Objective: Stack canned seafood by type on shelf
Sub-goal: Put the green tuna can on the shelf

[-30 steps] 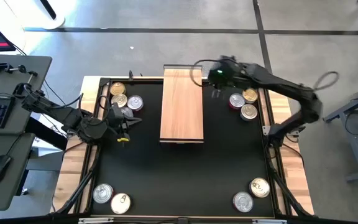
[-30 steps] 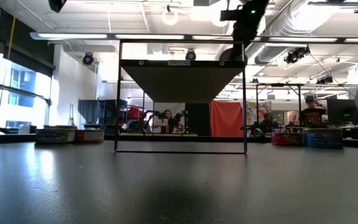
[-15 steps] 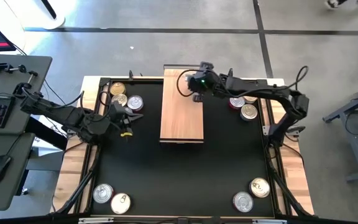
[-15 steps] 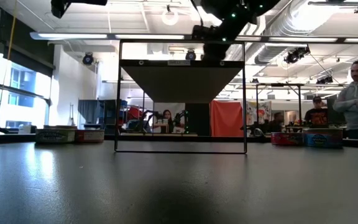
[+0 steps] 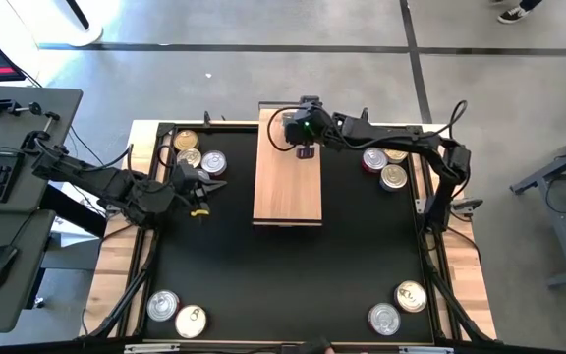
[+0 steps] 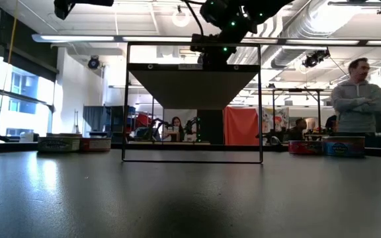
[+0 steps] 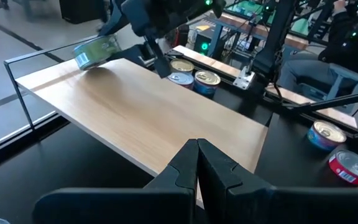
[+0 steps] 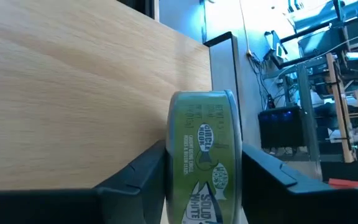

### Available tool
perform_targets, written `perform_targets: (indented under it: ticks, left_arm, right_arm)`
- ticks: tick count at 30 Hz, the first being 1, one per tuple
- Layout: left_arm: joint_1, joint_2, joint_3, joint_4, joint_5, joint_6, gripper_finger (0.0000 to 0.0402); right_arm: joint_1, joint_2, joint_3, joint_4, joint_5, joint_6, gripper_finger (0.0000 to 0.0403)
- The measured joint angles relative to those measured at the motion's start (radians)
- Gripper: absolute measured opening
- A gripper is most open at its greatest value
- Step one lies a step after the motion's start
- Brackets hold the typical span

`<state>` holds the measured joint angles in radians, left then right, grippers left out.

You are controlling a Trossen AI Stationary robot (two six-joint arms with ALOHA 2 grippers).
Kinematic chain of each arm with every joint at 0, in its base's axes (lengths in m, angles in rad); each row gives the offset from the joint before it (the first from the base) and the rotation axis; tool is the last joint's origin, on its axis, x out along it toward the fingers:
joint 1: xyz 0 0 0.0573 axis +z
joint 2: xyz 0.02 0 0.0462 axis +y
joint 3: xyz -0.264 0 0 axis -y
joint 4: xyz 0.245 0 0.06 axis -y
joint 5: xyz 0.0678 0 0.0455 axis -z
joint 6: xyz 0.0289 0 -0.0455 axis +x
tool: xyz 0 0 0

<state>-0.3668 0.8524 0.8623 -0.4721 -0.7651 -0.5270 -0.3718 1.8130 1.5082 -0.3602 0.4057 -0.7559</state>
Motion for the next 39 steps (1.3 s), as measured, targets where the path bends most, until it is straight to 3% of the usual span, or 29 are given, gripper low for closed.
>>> perform_targets:
  ticks: [13,29,39]
  left_arm:
    - [0.0,0.0,0.0,-0.032,0.024,-0.002,0.0]
    - [-0.001,0.0,0.0,-0.039,0.027,0.023,0.0]
    - [-0.001,0.0,0.0,-0.063,0.031,0.025,0.0]
  right_arm:
    - [0.055,-0.002,0.0,-0.053,0.035,0.183,0.0158]
    - [0.043,-0.003,0.006,-0.031,-0.037,0.322,0.0161]
    - [0.044,-0.003,0.057,-0.118,-0.073,0.359,0.0245]
